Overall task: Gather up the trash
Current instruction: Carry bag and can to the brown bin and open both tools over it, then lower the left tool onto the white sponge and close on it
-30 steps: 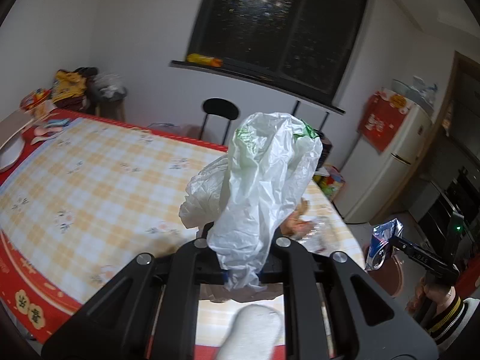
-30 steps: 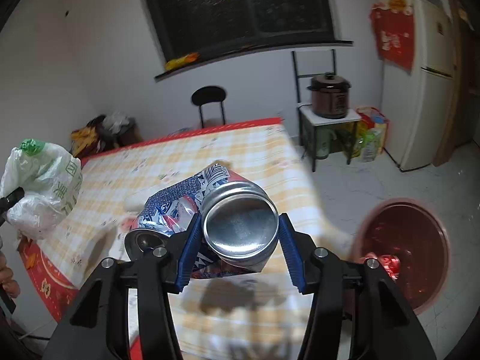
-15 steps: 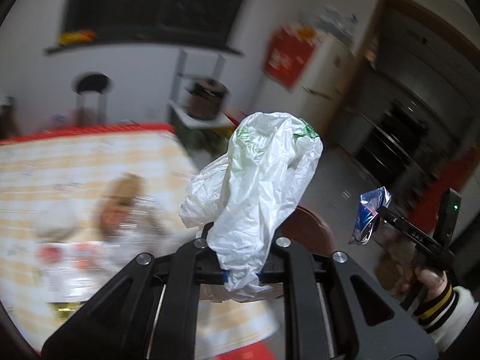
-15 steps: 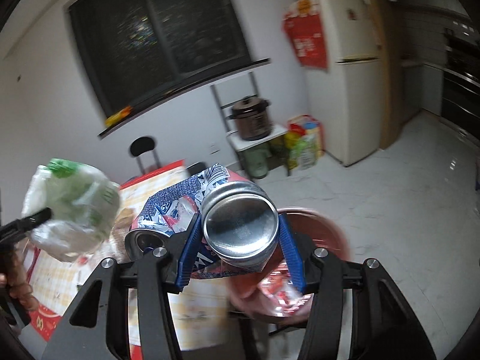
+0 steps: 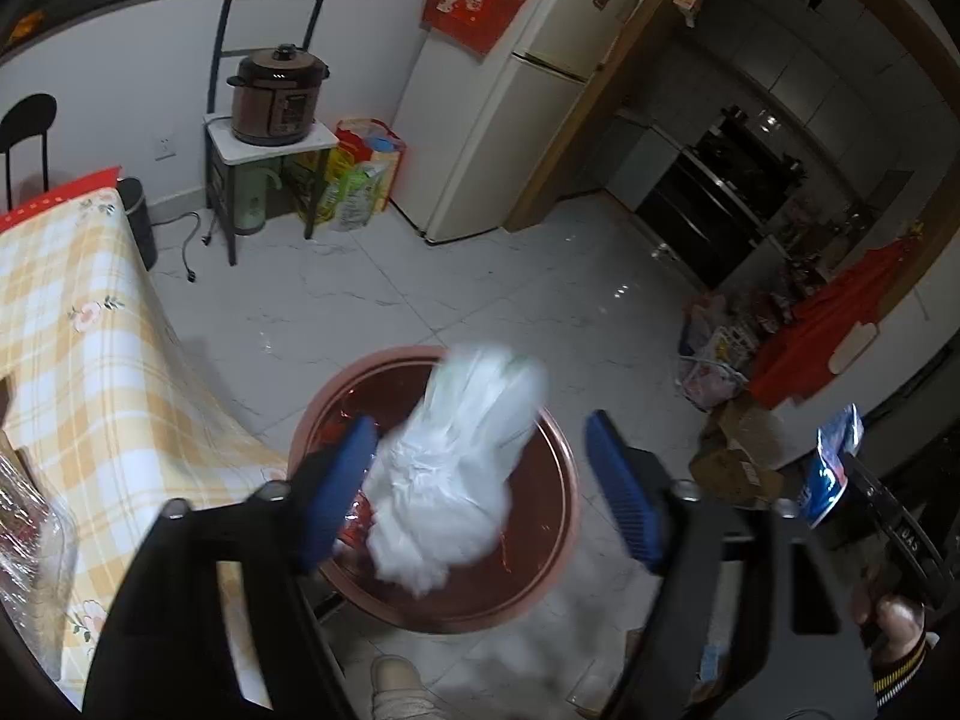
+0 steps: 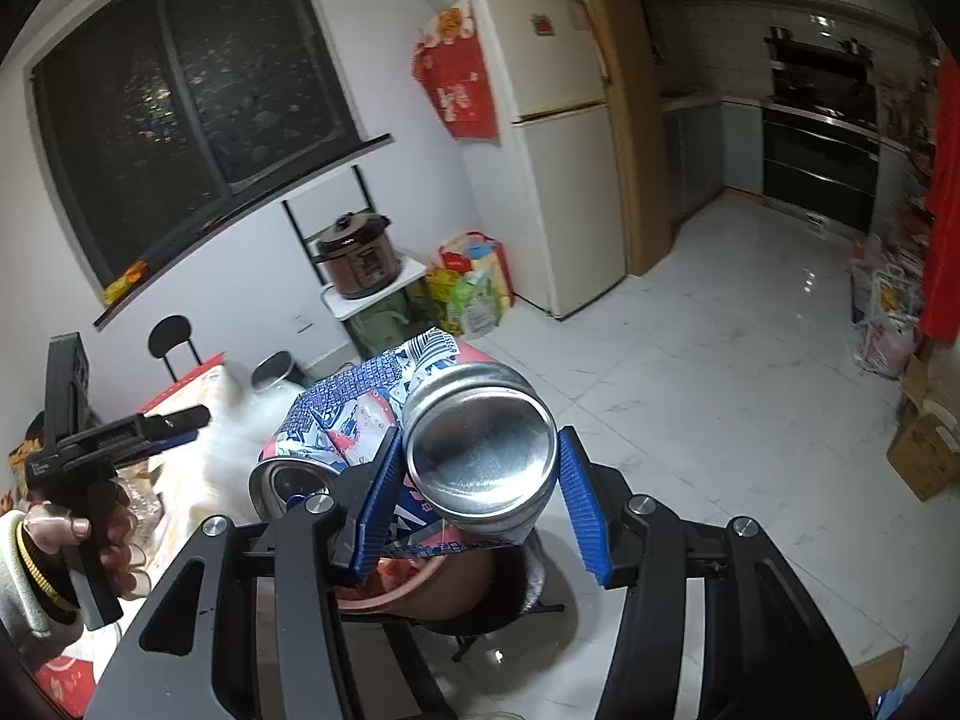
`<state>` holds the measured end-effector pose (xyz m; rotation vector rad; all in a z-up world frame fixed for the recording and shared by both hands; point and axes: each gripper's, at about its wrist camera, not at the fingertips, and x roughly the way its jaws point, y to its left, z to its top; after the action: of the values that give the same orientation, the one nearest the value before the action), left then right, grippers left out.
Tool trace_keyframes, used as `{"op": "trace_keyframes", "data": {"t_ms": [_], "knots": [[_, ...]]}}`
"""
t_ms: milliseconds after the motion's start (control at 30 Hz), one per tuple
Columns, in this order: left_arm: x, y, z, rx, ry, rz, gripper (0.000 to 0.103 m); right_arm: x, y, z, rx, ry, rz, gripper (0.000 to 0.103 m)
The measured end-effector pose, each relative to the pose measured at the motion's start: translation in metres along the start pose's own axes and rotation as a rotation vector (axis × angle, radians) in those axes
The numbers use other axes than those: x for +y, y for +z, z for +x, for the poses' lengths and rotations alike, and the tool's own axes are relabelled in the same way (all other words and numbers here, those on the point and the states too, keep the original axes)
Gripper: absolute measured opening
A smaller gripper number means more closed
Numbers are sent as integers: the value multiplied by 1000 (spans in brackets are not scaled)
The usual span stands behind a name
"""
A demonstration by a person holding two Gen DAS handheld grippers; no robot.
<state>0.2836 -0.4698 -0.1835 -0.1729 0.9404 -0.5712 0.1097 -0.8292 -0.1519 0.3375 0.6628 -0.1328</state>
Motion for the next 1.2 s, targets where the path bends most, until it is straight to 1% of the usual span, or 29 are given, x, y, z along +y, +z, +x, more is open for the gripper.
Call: {"op": "trace_keyframes", "data": {"t_ms": [67, 100, 167, 200, 267, 300, 367, 400, 500, 600, 633, 667, 700, 767, 833, 933, 1033, 1200], "knots": [[0, 4, -8, -23, -2, -7, 84, -2, 2, 4, 1, 1, 6, 51], [0, 8, -14, -37, 9, -7, 88, -1, 3, 9, 2, 7, 6, 51], [5, 9, -37, -86, 57, -1, 92, 0, 6, 14, 3, 20, 0, 51], [6, 9, -46, -103, 73, -1, 94, 5, 7, 18, 4, 35, -9, 51], [17, 5, -77, -153, 117, -11, 96, 18, 12, 28, 10, 61, -26, 51], [26, 1, -95, -183, 147, -17, 97, 25, 14, 33, 13, 75, -35, 51], [40, -4, -122, -220, 205, -31, 97, 42, 19, 43, 20, 99, -56, 51], [52, -11, -140, -242, 252, -46, 97, 53, 21, 49, 28, 113, -69, 51], [78, -29, -179, -283, 351, -94, 97, 82, 24, 67, 57, 151, -98, 51], [113, -58, -226, -324, 460, -185, 97, 108, 25, 85, 99, 186, -125, 52], [120, -68, -242, -335, 482, -210, 97, 117, 25, 91, 116, 197, -131, 62], [127, -75, -255, -347, 504, -236, 97, 122, 25, 93, 123, 198, -133, 69], [136, -86, -272, -364, 532, -272, 97, 130, 25, 95, 119, 199, -132, 78], [149, -99, -295, -388, 566, -316, 97, 142, 27, 94, 105, 215, -130, 83], [162, -114, -317, -414, 597, -359, 97, 154, 29, 91, 88, 211, -138, 90], [173, -130, -343, -439, 626, -394, 97, 172, 31, 84, 67, 213, -141, 95], [180, -144, -359, -447, 651, -393, 97, 190, 29, 78, 60, 216, -144, 97], [198, -164, -376, -444, 642, -400, 97, 224, 11, 67, 76, 230, -169, 98]]}}
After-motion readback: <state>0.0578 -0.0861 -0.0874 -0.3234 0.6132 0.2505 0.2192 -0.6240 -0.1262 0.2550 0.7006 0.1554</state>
